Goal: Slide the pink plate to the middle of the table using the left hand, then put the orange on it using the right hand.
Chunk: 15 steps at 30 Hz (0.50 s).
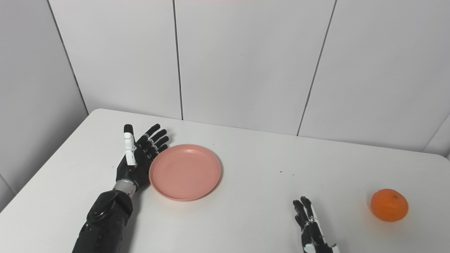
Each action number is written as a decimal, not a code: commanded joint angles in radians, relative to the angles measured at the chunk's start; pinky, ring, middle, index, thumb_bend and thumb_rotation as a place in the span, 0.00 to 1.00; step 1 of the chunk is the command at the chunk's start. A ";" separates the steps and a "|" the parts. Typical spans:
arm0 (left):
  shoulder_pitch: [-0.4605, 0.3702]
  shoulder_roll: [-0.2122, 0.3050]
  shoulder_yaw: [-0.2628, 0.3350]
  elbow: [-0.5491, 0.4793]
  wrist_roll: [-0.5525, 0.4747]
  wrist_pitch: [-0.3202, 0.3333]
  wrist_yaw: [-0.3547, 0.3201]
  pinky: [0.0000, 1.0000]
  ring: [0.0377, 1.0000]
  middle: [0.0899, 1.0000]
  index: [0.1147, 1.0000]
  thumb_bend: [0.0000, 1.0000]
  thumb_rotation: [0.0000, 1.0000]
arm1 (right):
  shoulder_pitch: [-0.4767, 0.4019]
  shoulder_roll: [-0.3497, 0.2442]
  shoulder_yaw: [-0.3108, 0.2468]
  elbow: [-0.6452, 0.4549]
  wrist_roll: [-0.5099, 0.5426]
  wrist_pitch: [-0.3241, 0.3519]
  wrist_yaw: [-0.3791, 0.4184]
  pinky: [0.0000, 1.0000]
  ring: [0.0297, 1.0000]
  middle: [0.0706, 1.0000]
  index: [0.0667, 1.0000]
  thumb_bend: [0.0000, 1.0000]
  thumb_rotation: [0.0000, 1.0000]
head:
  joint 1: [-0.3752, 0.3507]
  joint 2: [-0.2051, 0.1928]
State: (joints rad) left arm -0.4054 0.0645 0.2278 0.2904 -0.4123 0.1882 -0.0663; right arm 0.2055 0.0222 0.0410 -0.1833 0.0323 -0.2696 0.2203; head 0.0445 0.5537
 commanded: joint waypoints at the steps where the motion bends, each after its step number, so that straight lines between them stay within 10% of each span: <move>1: 0.017 -0.020 -0.018 0.016 0.016 0.059 0.019 0.90 0.85 0.80 0.78 1.00 1.00 | 0.073 -0.005 0.029 0.018 0.011 0.012 -0.004 0.98 0.97 0.93 0.96 0.87 1.00 | -0.006 0.005; 15: 0.010 -0.015 -0.043 0.008 0.010 0.089 0.010 0.91 0.86 0.80 0.78 0.98 1.00 | 0.075 0.022 0.067 0.000 -0.038 0.024 -0.043 0.97 0.96 0.93 0.95 0.86 1.00 | -0.126 0.054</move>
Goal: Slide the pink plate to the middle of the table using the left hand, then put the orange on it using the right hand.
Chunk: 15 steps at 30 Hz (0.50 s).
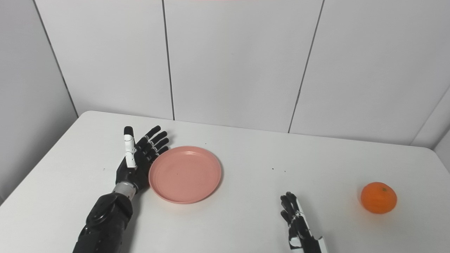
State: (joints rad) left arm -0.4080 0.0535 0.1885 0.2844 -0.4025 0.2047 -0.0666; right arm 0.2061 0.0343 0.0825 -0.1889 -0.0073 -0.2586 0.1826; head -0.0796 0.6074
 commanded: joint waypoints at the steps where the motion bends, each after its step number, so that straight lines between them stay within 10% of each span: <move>1: 0.013 -0.005 -0.004 0.013 -0.001 0.076 0.010 0.90 0.86 0.81 0.78 0.98 1.00 | 0.073 0.012 0.029 0.006 -0.002 0.012 -0.010 0.97 0.96 0.93 0.95 0.86 1.00 | -0.010 0.004; 15: 0.024 -0.035 -0.027 -0.018 -0.004 0.118 0.000 0.88 0.86 0.79 0.76 0.98 1.00 | 0.064 0.025 0.081 -0.028 -0.024 0.089 -0.057 1.00 0.99 0.94 0.95 0.89 1.00 | -0.084 0.047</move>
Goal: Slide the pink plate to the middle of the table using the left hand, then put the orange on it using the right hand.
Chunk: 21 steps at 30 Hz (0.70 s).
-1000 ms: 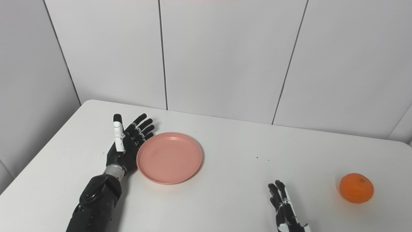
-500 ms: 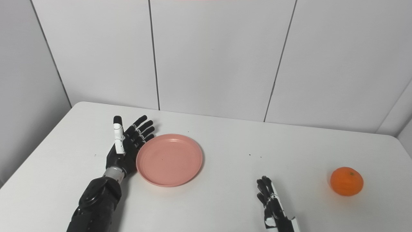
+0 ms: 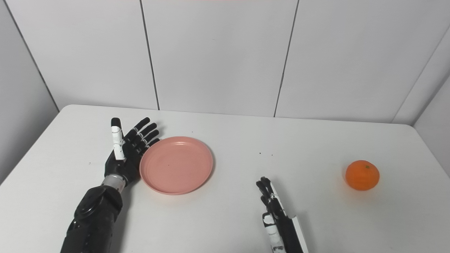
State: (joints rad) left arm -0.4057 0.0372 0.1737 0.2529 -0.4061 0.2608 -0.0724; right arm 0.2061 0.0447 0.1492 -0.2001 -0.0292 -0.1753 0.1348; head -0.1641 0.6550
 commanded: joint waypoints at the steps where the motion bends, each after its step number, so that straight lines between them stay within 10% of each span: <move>1: 0.024 -0.024 -0.016 0.010 0.002 0.064 0.006 0.88 0.86 0.79 0.76 0.97 1.00 | 0.064 0.015 0.017 -0.018 -0.003 0.007 -0.013 1.00 0.99 0.94 0.95 0.88 1.00 | -0.001 0.003; 21: 0.043 -0.096 -0.045 -0.012 0.014 0.072 0.030 0.90 0.86 0.79 0.75 0.99 1.00 | 0.055 0.016 0.050 -0.046 -0.013 0.034 -0.043 1.00 0.98 0.93 0.95 0.86 1.00 | -0.060 0.029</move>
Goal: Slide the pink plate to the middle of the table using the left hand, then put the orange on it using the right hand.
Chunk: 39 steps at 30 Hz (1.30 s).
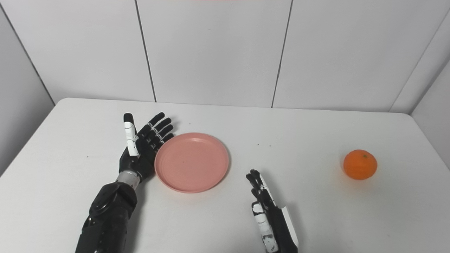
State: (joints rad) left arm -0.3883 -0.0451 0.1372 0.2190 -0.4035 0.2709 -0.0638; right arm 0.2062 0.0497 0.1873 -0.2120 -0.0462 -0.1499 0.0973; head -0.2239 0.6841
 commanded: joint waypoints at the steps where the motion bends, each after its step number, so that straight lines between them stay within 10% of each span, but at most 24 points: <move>1: 0.026 -0.015 -0.010 0.022 0.013 0.063 0.021 0.90 0.86 0.79 0.75 0.99 1.00 | 0.055 0.012 0.013 -0.035 0.004 0.010 -0.007 1.00 0.98 0.93 0.95 0.86 1.00 | 0.000 0.000; 39: 0.009 0.028 -0.008 0.052 -0.003 0.076 -0.042 0.93 0.87 0.80 0.77 0.98 1.00 | 0.004 0.090 0.090 0.046 -0.145 -0.093 -0.222 1.00 1.00 1.00 1.00 0.76 0.99 | -0.214 0.006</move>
State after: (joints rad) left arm -0.3927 -0.0206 0.1280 0.2333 -0.4139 0.2993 -0.1178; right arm 0.1930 0.1010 0.2711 -0.1681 -0.1855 -0.1903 -0.1177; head -0.4341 0.6903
